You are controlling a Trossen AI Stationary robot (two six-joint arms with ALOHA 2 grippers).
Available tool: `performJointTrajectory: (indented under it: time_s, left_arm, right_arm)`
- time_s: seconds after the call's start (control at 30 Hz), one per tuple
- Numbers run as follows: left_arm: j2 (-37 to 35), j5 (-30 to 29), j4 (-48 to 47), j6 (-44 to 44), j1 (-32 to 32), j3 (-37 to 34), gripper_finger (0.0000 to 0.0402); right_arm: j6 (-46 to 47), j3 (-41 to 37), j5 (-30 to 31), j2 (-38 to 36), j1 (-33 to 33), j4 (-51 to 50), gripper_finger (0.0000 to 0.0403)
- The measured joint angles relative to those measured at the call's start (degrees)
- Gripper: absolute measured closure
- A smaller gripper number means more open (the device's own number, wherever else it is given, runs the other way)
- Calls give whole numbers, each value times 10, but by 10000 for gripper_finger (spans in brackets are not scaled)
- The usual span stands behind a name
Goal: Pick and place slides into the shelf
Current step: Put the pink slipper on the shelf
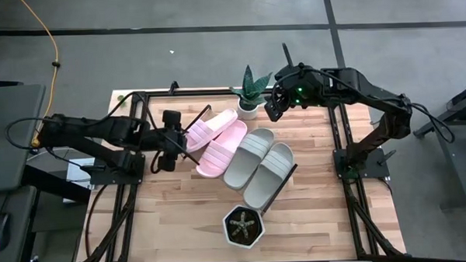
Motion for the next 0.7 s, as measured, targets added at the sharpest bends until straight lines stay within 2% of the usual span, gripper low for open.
performJointTrajectory:
  time_s: [0.17,0.7]
  left_arm:
    - [0,-17,19,1,0,-7,175]
    - [26,-22,21,0,0,-8,245]
  right_arm:
    - [2,0,-2,0,0,-3,220]
    - [3,0,-3,0,0,-3,220]
